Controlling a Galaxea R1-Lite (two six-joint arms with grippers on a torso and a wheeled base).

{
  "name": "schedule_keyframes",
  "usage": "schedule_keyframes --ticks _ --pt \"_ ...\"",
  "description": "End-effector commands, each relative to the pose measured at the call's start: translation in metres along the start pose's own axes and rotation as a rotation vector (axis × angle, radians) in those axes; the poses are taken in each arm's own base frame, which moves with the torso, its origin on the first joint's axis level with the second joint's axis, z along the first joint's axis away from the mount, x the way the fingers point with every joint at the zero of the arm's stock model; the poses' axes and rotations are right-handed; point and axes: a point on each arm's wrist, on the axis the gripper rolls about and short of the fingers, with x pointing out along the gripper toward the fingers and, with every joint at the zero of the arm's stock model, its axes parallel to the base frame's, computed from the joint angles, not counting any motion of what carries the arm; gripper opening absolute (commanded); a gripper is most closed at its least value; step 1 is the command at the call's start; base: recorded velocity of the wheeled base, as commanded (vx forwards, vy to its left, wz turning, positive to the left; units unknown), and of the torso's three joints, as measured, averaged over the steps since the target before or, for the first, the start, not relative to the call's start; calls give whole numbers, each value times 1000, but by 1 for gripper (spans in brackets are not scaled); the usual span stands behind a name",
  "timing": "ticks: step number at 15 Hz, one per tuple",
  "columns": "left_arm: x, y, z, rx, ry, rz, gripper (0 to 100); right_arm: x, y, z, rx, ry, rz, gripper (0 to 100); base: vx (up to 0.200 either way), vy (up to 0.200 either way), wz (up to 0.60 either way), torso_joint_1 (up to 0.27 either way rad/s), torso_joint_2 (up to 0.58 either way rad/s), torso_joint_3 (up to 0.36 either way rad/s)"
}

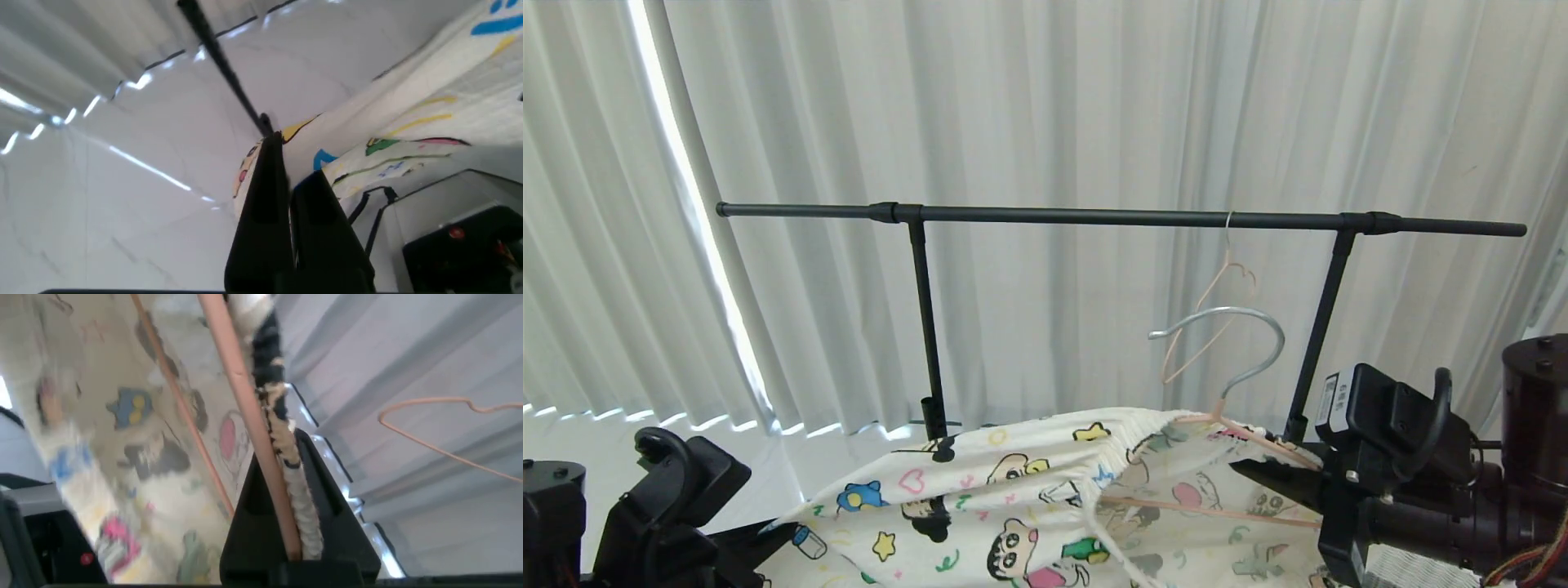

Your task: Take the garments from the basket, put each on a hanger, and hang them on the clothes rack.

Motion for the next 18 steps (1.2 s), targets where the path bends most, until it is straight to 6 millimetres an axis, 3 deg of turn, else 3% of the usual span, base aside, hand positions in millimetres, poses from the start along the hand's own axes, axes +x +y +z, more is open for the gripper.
schedule_keyframes --ticks 1,7,8,14,18 --pt "0 6 -3 -33 21 41 0 -2 -7 -2 14 6 -34 0 0 0 0 0 0 0" --pt "-2 4 -3 -22 3 32 0 -2 -10 -2 37 7 -45 0 0 0 0 0 0 0" --pt "-6 3 -1 -19 -18 39 100 -2 -10 -2 37 7 -45 0 0 0 0 0 0 0" --pt "-24 -5 -3 3 -144 -40 100 -7 -19 -5 69 13 -92 0 0 0 0 0 0 0" --pt "-35 -2 16 31 -281 -105 100 -21 -24 -20 188 101 -190 0 0 0 0 0 0 0"
